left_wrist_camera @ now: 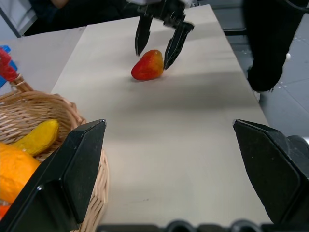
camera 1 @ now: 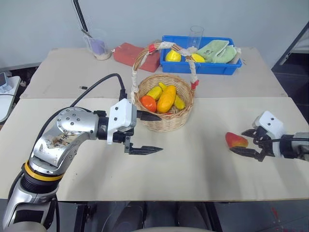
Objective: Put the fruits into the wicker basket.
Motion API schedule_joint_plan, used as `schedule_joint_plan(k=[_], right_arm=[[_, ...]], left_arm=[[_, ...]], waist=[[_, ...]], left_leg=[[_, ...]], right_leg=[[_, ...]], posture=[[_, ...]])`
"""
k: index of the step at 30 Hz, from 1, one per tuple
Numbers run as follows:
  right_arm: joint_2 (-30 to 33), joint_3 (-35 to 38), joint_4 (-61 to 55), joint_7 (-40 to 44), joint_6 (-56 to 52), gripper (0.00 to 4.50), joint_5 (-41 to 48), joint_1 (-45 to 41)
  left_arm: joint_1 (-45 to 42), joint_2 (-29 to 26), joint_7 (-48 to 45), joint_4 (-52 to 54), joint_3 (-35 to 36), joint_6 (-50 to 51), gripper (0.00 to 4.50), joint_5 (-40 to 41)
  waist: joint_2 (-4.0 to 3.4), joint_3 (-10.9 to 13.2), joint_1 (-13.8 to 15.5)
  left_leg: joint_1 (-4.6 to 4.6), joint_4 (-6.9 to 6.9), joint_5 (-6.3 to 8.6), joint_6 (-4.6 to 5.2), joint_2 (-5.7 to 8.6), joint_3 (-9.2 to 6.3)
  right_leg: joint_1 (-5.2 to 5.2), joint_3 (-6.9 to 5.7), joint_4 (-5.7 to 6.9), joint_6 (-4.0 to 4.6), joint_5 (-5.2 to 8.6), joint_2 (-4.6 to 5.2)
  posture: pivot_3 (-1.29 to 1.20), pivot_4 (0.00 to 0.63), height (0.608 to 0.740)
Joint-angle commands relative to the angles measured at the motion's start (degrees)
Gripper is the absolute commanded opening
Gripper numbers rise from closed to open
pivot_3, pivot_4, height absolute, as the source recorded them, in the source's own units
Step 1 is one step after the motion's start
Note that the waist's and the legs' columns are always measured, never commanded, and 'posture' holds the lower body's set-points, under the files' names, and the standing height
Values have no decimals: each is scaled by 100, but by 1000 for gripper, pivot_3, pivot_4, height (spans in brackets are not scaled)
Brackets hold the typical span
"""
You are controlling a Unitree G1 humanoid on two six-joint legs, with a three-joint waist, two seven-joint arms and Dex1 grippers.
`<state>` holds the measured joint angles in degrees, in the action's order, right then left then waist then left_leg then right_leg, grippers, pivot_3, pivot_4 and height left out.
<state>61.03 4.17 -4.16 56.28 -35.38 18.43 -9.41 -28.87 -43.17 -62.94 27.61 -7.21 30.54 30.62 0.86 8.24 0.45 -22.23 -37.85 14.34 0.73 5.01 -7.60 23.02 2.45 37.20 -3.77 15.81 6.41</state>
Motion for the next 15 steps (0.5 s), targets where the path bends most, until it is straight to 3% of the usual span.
schedule_joint_plan(k=[1, 6, 9, 12, 15], right_arm=[[-85, -106, 317, 9, 280, 3423, -220, -231], [-117, -119, 356, 155, 283, 1838, -243, -271], [-130, -13, -18, 265, 232, 1810, -91, -212], [-189, 115, -1115, 369, -287, 1809, 493, -330], [-497, 60, -2061, 154, -934, 1808, 1170, -864]], left_arm=[[-19, -19, 82, 161, 141, -16, 4500, 45], [15, -44, 89, 142, 157, -45, 4500, 47], [140, -71, 97, 129, 272, -138, 4500, 41], [508, -316, 11, 143, 691, -165, 4500, 132], [918, -541, 84, 99, 1150, -152, 4500, 143]], waist=[[0, 0, -1], [-1, 0, 6], [-1, 0, 6], [-2, 0, -49], [-3, 0, -121]], left_leg=[[-2, 0, -1, -1, 1, 0], [-4, 0, -1, -1, 1, 0], [-3, 0, 0, -1, 1, 0], [-4, 1, 0, 0, -2, -1], [-3, 2, 1, 1, -14, -1]], right_leg=[[2, 1, 0, 0, 0, 1], [3, 1, 0, 0, 0, 1], [3, 1, 0, 0, 0, 1], [8, 3, 1, 0, 0, -1], [12, 5, 2, 1, 0, -11]], posture=[[0, 150, 740], [0, 150, 740], [0, 150, 740], [0, 150, 740], [0, 150, 740]])
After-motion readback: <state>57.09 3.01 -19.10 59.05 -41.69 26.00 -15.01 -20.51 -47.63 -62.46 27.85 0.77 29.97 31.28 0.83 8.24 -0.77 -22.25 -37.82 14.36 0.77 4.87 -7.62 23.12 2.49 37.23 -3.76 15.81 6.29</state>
